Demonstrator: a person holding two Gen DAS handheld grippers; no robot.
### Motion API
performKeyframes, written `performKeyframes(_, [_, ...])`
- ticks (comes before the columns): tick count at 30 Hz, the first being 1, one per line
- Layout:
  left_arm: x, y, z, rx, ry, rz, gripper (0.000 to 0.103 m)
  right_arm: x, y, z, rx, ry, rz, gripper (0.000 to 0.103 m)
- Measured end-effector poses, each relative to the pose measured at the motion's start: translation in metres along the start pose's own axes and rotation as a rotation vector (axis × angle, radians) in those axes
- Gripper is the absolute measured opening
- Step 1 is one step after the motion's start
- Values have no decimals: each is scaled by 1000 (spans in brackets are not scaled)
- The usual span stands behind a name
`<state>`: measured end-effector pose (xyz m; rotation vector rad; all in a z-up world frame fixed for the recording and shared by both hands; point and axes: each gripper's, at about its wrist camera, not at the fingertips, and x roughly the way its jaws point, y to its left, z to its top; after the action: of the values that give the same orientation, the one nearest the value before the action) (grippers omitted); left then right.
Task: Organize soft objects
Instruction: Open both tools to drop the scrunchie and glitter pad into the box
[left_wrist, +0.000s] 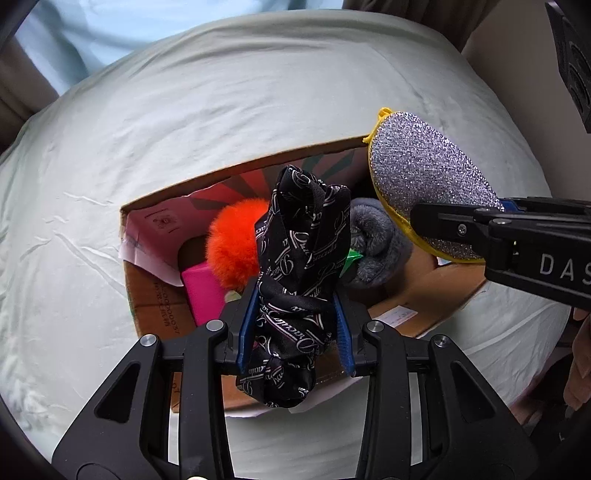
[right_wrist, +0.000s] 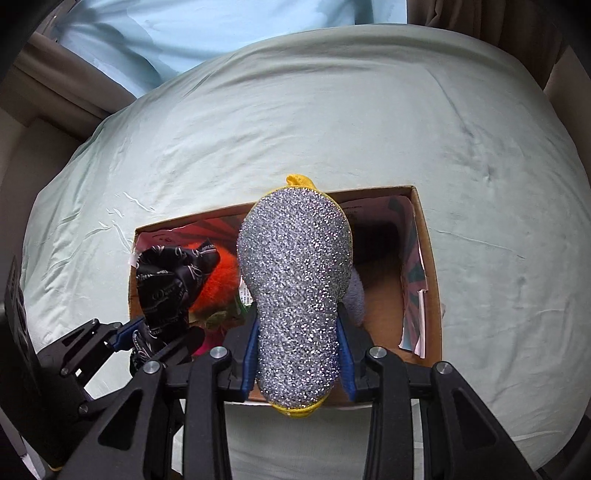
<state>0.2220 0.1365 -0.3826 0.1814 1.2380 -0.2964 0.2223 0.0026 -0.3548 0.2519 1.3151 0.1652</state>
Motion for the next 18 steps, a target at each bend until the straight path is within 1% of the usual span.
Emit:
performKeyframes(3, [4,0,0,39,12,17,33,6,-2,3,24,14,36,34])
performKeyframes(4, [6,0,0,54,15,20,33,8,-3,5,33,21,41,38])
performKeyframes(6, [7,1,-1,84,20,24,33,13,-4,8,50,39,64,40])
performKeyframes(7, [7,2,-1,96,16,27,34,15,-4,10,57,44,77,46])
performKeyframes(8, [7,3,0,106,17,30,42,17,-4,11,62,44,81,52])
performKeyframes(9, [7,5,0,110,18,28,68,18,-5,12,63,46,76,66])
performKeyframes(10, [7,8,0,108,16,26,87,20,-4,14,61,47,65,73])
performKeyframes(11, [5,10,1,102,7,26,102,21,-4,15,61,42,48,85])
performKeyframes(12, [2,14,1,98,-5,21,103,20,-3,15,60,31,35,90])
performKeyframes(14, [2,19,1,89,-2,15,103,19,-3,15,54,17,7,90])
performKeyframes(16, [4,26,2,79,4,20,103,19,-4,15,59,21,-27,91])
performKeyframes(18, [5,32,1,68,11,14,103,16,-7,13,63,16,-36,91])
